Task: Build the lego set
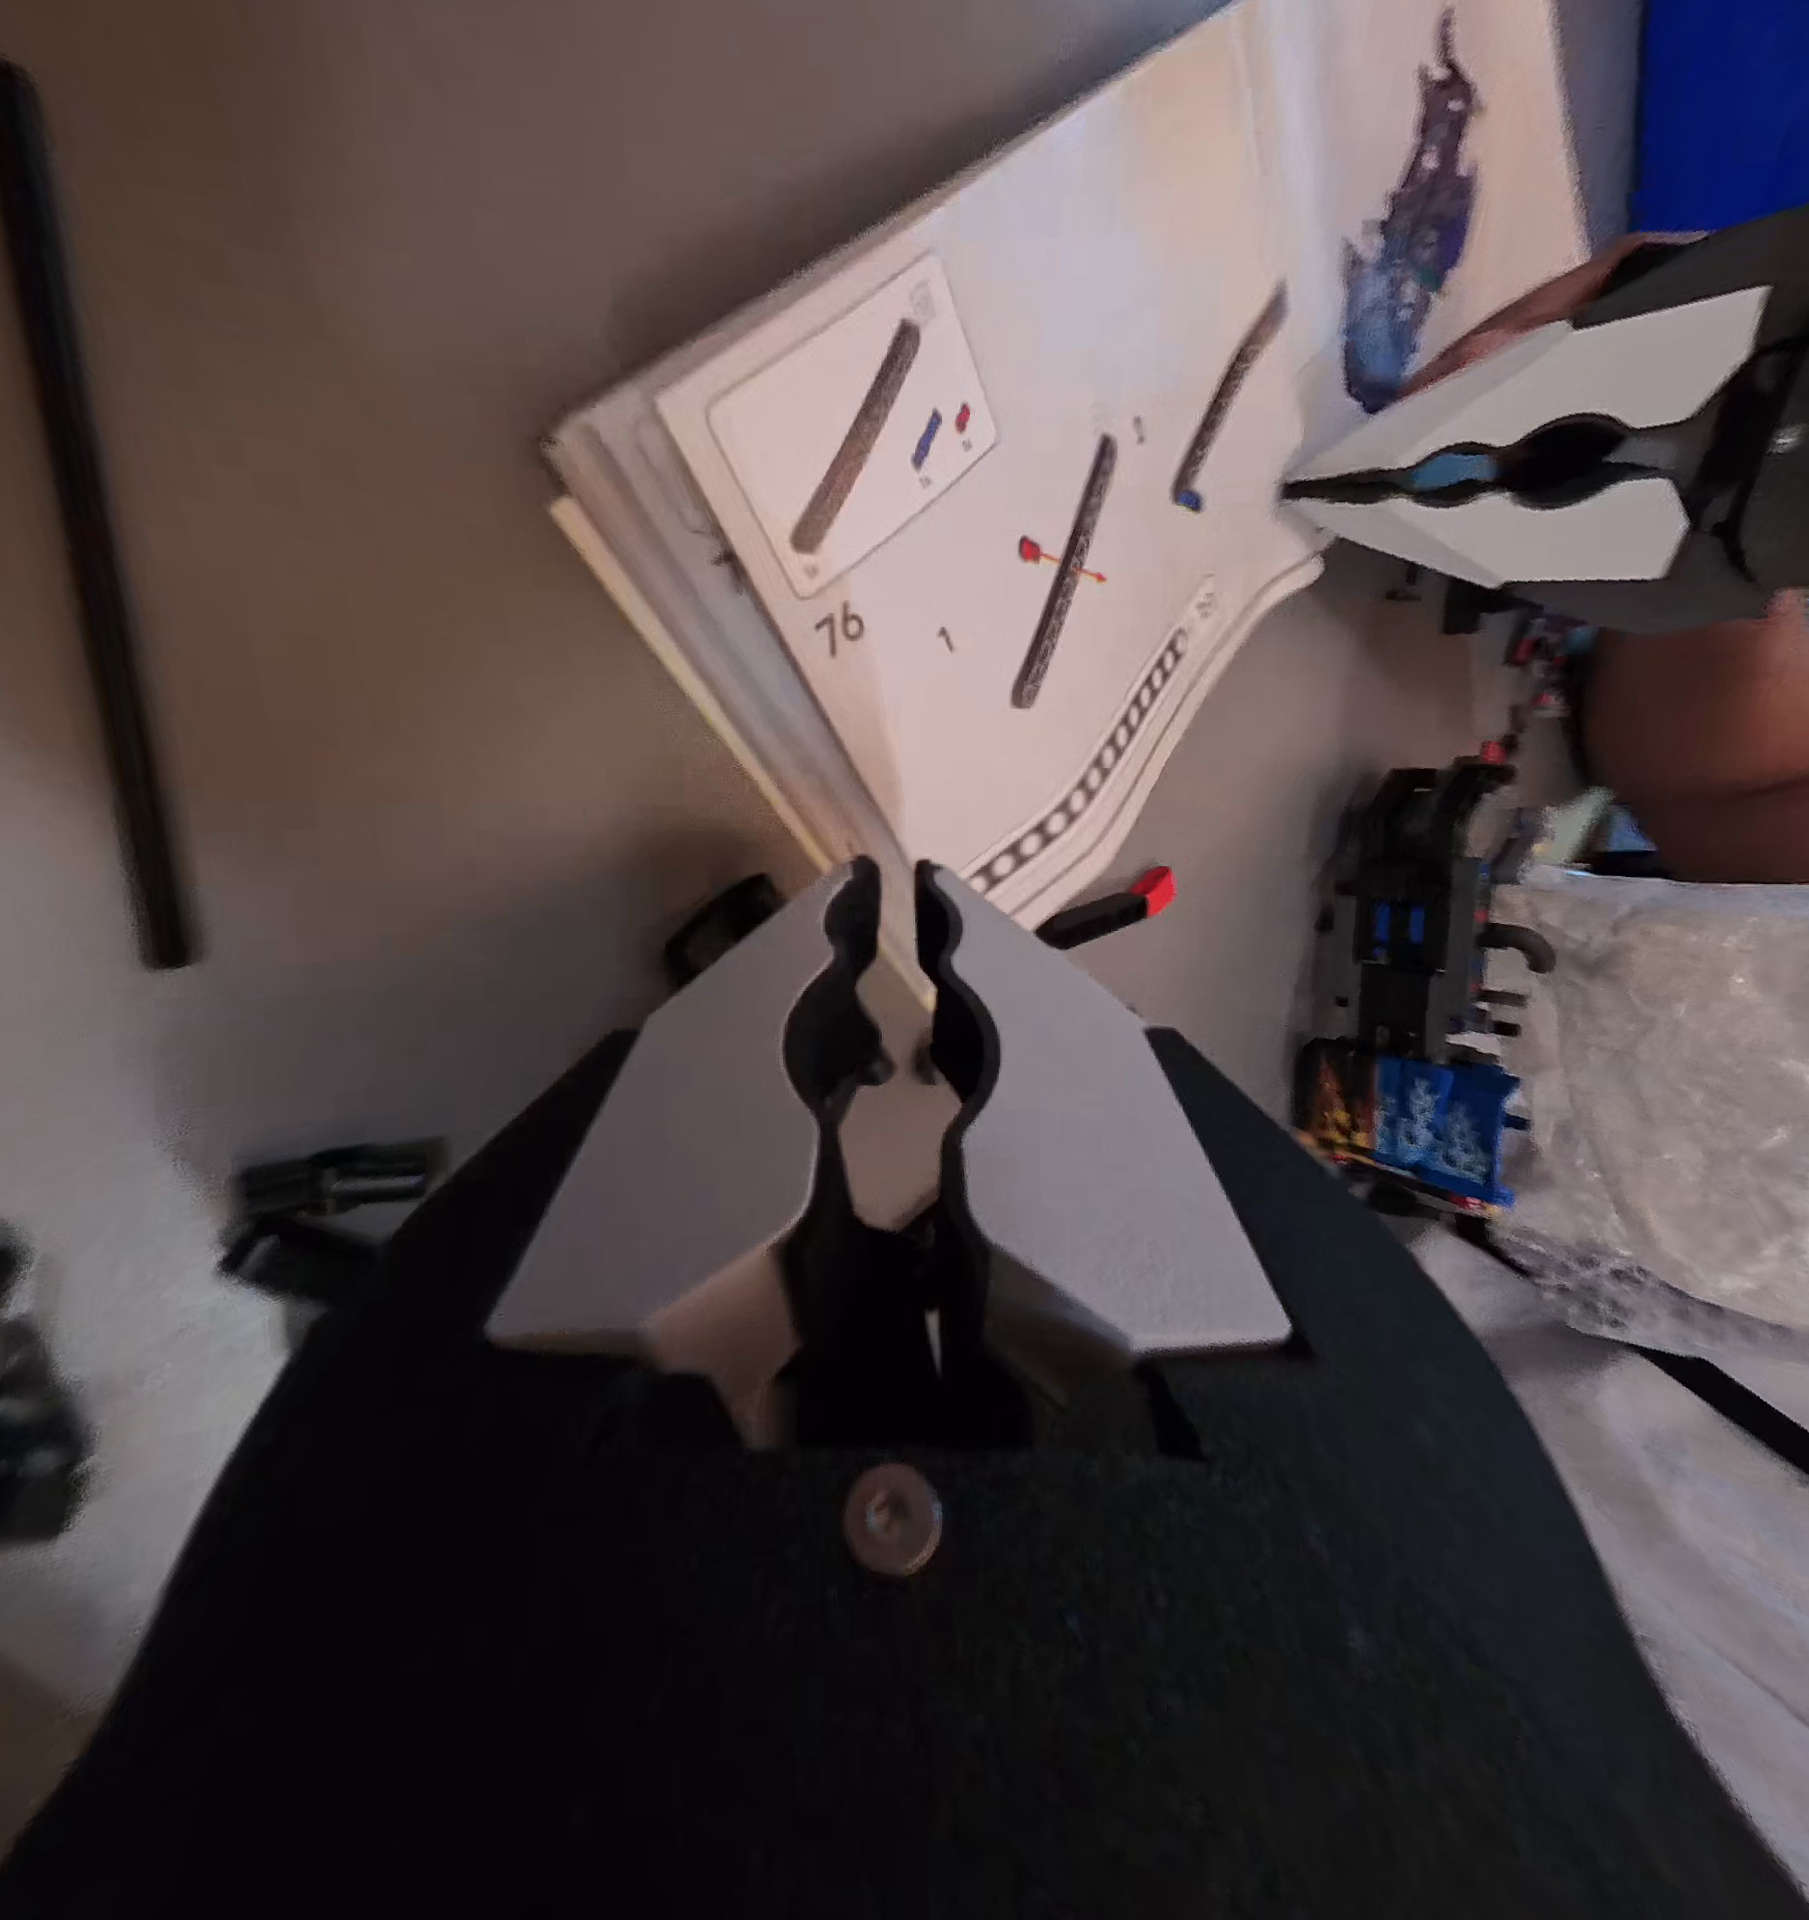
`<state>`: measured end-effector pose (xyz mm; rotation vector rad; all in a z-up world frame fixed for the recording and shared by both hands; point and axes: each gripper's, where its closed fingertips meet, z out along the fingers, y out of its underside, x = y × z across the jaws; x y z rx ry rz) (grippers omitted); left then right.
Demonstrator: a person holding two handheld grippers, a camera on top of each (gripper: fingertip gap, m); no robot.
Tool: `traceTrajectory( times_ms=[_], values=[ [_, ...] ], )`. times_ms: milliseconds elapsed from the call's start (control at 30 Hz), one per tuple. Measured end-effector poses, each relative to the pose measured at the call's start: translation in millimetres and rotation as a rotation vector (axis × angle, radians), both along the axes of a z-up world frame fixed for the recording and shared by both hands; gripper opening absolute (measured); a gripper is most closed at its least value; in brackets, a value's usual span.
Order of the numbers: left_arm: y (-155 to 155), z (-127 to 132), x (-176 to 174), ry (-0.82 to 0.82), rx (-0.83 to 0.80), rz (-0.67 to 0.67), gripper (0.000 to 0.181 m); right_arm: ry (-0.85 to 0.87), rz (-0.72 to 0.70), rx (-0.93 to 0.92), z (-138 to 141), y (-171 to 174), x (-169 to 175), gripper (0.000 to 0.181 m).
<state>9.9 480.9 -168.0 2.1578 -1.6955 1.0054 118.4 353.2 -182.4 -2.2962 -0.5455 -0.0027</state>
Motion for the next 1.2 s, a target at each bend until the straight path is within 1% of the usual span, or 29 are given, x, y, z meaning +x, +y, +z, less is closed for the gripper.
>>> traceTrajectory(
  times_ms=[67, 100, 133, 167, 200, 233, 300, 367, 433, 467, 533, 700, 833, 933, 967, 1067, 1133, 1167, 1200],
  values=[
    [24.2, 8.8, 2.2, -0.021, 0.183, 0.013, 0.016, -0.006, -0.002, -0.002, -1.6, -1.1, 1.1, 0.000],
    [34.6, 21.1, 8.5, -0.074, 0.286, 0.021, 0.018, -0.008, -0.004, 0.006, -2.3, -1.2, 1.4, 0.000],
    [36.1, 37.6, 18.8, -0.156, 0.356, 0.016, 0.018, -0.017, -0.004, 0.015, -2.5, -1.4, 1.6, 0.000],
    [28.4, 53.8, 32.4, -0.247, 0.396, -0.006, 0.017, -0.029, -0.001, 0.021, -2.6, -1.5, 1.7, 0.000],
    [14.4, 64.3, 46.4, -0.322, 0.426, -0.048, 0.010, -0.034, -0.002, 0.020, -2.8, -1.5, 1.8, 0.000],
    [-2.8, 66.2, 60.6, -0.370, 0.459, -0.104, 0.004, -0.030, -0.003, 0.013, -2.9, -1.6, 1.8, 0.000],
    [-37.7, 48.9, 89.2, -0.389, 0.517, -0.223, 0.000, -0.022, 0.000, 0.013, -3.3, -1.2, 1.4, 0.000],
    [-69.4, 23.8, 116.2, -0.365, 0.494, -0.308, 0.000, -0.029, 0.003, 0.022, -3.8, -1.1, 1.1, 0.000],
    [-85.5, 5.4, 139.0, -0.337, 0.448, -0.327, 0.000, -0.043, 0.004, 0.021, -4.2, -0.7, 0.6, 0.000],
    [-90.3, -3.4, 144.2, -0.309, 0.426, -0.342, 0.000, -0.050, 0.008, 0.024, -4.5, -0.4, 0.3, 0.000],
    [-91.0, -19.3, 146.6, -0.260, 0.433, -0.367, 0.000, -0.041, 0.012, 0.024, -5.4, 0.0, -0.6, 0.000],
    [-91.0, -22.2, 146.8, -0.281, 0.388, -0.333, 0.000, -0.060, 0.021, 0.017, -7.1, 0.7, -1.2, 0.000],
    [-91.3, -22.4, 148.9, -0.296, 0.414, -0.322, 0.000, -0.058, 0.013, 0.018, -7.2, 0.8, 0.2, 0.000],
    [-88.8, -22.1, 165.1, -0.329, 0.459, -0.283, 0.000, -0.136, -0.024, 0.035, -6.9, 6.7, 13.9, 0.000],
    [-88.7, -22.1, 169.0, -0.331, 0.472, -0.278, 0.000, -0.134, -0.037, 0.030, -6.6, 8.0, 16.4, 0.000],
    [-89.0, -21.2, 170.9, -0.350, 0.484, -0.261, 0.000, -0.046, -0.069, 0.034, -4.6, 8.9, 15.9, 0.002],
    [-89.2, -15.8, 169.7, -0.398, 0.483, -0.244, 0.000, 0.020, -0.085, 0.037, 2.2, 5.8, 14.2, 0.003],
    [-89.4, -9.4, 168.2, -0.433, 0.480, -0.226, 0.000, 0.029, -0.104, 0.051, 11.1, 4.3, 17.0, 0.003],
    [-90.7, 0.0, 164.8, -0.470, 0.464, -0.204, 0.003, 0.022, -0.121, 0.092, 25.6, 2.8, 20.9, 0.004]
  ],
)
